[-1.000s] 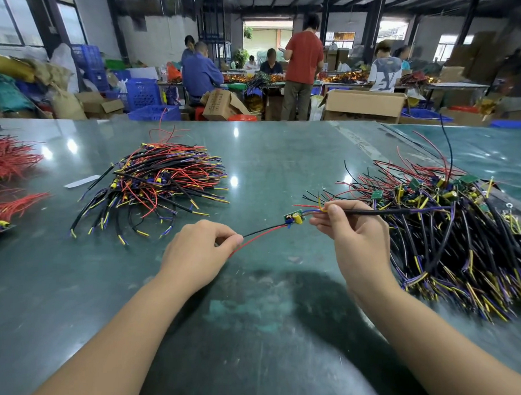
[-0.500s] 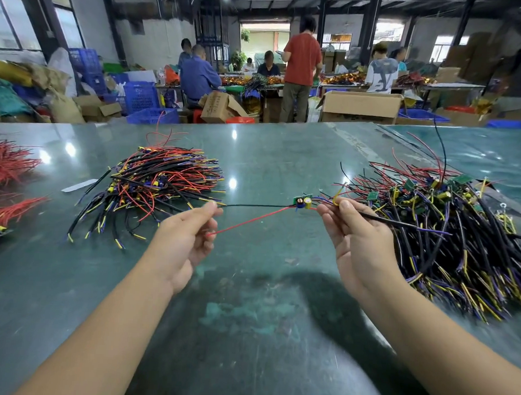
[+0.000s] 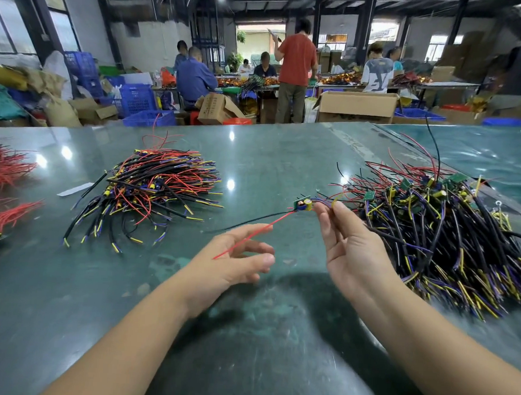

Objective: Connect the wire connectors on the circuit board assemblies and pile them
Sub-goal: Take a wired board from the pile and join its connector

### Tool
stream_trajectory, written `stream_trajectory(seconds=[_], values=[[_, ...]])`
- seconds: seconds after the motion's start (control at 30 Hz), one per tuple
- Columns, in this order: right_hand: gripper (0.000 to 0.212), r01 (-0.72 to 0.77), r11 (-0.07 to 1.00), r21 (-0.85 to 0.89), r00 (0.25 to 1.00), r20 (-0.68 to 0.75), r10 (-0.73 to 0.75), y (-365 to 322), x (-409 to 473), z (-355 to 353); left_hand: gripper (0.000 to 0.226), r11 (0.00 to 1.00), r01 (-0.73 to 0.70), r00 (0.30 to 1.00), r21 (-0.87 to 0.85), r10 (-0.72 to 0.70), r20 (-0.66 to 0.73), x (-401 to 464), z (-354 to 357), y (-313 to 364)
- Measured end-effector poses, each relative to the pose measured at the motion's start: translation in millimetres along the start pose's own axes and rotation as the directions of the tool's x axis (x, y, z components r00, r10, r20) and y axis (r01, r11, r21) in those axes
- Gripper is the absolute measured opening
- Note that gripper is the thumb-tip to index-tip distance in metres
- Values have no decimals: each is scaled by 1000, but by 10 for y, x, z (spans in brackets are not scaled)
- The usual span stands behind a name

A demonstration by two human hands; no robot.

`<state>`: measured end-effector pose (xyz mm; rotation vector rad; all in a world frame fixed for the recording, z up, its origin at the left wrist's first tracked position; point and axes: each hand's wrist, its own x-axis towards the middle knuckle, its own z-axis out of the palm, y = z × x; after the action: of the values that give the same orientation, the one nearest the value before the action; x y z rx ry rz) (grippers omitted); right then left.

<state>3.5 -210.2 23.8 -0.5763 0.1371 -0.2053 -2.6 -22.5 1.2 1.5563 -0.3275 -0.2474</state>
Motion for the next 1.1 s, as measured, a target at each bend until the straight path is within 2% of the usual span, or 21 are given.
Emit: stream_trajectory(seconds=[0.07,0.13,0.23,0.33,0.43,0.57,0.63,0.77,0.97,1.03,1.1], values=[[5,1,998,-63,999,45,2,50,-19,2,56,996,-27,1000,-79,26,-12,3,47,1],[3,-15,993,-116,996,87,25,98,-41,5,63,982,-71,995,-177,58,-80,20,76,30],[5,-64,983,-170,990,112,83,146,-65,9,47,958,-149,979,-247,108,-173,34,69,72],[5,-94,962,-255,980,149,135,196,-86,-6,26,971,-162,974,-178,129,-188,31,61,69],[3,-104,942,-320,965,198,174,234,-113,-18,23,975,-171,974,-140,146,-173,32,72,54],[15,-84,918,-388,959,217,180,227,-133,-28,19,975,-161,974,-154,132,-185,37,57,64],[12,-55,897,-439,958,232,172,221,-139,-28,11,974,-143,973,-173,106,-205,47,51,74],[17,146,757,-637,956,288,59,209,-167,3,24,965,-110,976,-238,59,-211,62,65,81],[20,256,655,-711,944,329,-12,235,-183,-3,29,933,-8,986,-360,-52,-156,67,70,79],[18,290,613,-735,938,345,-30,229,-184,-2,23,931,6,988,-364,-61,-140,65,77,72],[16,313,583,-750,934,354,-46,234,-188,-1,16,963,-11,993,-270,-21,-117,57,77,51]])
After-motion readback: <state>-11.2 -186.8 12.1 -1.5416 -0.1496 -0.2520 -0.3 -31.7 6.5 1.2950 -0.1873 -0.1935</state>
